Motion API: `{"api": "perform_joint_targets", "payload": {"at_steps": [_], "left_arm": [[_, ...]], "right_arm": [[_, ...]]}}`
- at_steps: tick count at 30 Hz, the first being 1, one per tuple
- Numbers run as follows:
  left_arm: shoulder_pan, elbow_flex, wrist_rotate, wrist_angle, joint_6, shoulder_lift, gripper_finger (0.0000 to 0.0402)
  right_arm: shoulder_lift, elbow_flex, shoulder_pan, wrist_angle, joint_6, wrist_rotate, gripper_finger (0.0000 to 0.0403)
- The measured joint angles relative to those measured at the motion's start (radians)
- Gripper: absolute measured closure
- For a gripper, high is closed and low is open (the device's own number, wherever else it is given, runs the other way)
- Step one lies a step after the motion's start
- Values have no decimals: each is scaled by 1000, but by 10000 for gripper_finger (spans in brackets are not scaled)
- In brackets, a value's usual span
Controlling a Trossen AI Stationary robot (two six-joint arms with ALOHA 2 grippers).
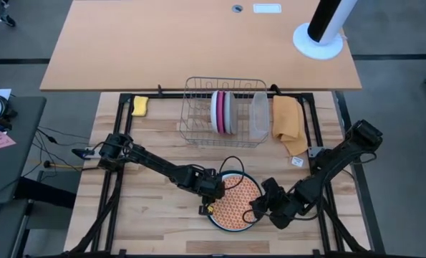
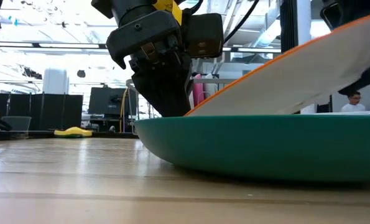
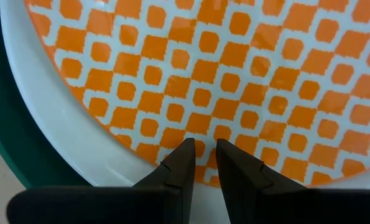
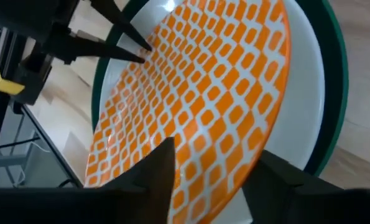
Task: Sort dishes
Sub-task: Put the orange plate into the dish rack
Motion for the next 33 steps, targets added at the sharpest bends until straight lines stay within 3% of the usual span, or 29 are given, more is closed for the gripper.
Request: {"api": "perform_joint_targets", "payload": {"at_steps": [10, 21, 33], "left_arm": [[-4, 0, 6, 12, 46, -3, 339], [-13, -5, -42, 25, 66, -147, 339], [-105, -2, -398, 42, 31, -406, 339]], "right_arm": [[0, -2, -26, 13, -56, 14, 383], [-3, 4, -24, 18, -201, 98, 394], [-51, 46, -29, -27, -428, 156, 399]]}}
